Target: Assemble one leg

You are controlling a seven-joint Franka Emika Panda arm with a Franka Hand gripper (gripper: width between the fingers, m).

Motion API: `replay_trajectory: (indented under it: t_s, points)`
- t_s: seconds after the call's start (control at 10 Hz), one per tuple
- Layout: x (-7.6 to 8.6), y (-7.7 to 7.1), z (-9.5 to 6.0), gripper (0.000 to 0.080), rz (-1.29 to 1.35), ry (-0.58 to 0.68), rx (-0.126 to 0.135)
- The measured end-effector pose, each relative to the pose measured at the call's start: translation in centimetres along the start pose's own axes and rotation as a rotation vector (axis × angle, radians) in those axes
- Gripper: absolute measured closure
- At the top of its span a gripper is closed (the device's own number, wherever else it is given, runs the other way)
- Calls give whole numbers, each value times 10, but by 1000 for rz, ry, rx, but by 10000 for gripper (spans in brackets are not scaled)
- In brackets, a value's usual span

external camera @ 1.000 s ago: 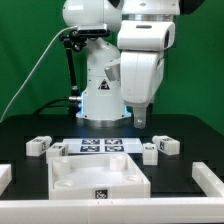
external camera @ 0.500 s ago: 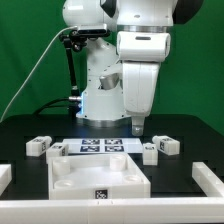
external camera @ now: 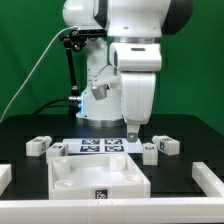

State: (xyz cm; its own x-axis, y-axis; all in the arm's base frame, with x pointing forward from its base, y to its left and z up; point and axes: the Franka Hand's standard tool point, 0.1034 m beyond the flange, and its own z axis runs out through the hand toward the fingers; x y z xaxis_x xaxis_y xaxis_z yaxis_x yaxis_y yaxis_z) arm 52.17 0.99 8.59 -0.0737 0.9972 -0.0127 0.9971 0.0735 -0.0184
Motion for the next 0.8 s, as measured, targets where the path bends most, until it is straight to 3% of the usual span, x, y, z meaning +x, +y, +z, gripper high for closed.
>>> replay_trajectory:
  t_s: [0.2,0.3,0.7,0.8]
  points:
    - [-16,-8,5,150,-25,-5,11]
    - [-18,-12,5,150,16,-8,45]
    - [-18,-13,7,150,17,-7,49]
    - [-25,-21,15,150,-25,1,38]
